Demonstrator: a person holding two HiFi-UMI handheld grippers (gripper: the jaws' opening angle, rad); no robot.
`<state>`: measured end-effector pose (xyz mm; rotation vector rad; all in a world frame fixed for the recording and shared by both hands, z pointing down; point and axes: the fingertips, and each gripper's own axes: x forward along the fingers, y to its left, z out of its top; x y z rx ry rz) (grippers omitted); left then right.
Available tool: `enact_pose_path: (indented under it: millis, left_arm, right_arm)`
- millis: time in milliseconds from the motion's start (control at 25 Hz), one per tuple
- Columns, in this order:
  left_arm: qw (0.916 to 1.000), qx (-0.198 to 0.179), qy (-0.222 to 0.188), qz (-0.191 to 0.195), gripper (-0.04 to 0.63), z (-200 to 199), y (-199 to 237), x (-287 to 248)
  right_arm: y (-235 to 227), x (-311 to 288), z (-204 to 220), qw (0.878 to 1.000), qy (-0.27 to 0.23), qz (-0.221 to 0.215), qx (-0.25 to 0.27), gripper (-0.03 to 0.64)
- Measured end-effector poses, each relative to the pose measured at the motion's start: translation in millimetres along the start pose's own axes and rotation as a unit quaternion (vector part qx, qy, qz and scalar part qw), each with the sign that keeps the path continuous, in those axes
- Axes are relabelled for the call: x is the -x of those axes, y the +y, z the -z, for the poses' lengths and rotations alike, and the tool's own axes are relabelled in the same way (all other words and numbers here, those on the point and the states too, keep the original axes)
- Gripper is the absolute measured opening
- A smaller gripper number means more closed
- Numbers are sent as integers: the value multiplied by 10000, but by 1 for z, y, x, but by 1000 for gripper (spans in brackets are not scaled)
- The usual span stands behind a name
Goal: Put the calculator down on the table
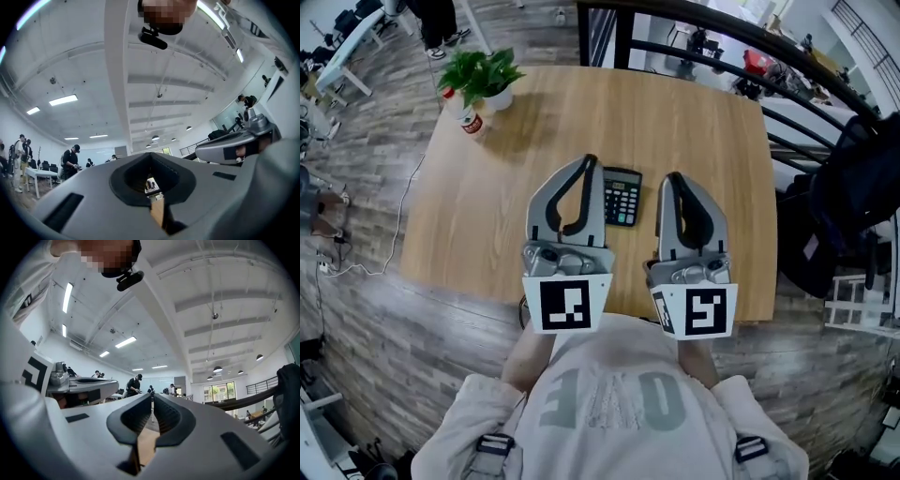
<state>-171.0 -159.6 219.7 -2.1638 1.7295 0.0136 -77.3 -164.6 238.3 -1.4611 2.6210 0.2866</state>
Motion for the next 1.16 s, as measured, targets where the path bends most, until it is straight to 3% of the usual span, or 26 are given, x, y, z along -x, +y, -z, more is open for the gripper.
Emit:
enact_pose_path:
  millis: [160, 760, 1160]
  left_arm:
    - [9996, 87, 67, -252, 9, 4, 5, 9]
    - [9989, 40, 321, -325, 9, 15, 11, 15]
    - [9990, 163, 195, -378, 9, 10, 12, 13]
  right_arm:
    - [2, -1, -1, 10000, -16, 28, 1, 20]
    - [0, -1, 13, 9996, 250, 144, 44, 18]
    - [-9, 4, 19, 9990, 346, 206, -168, 18]
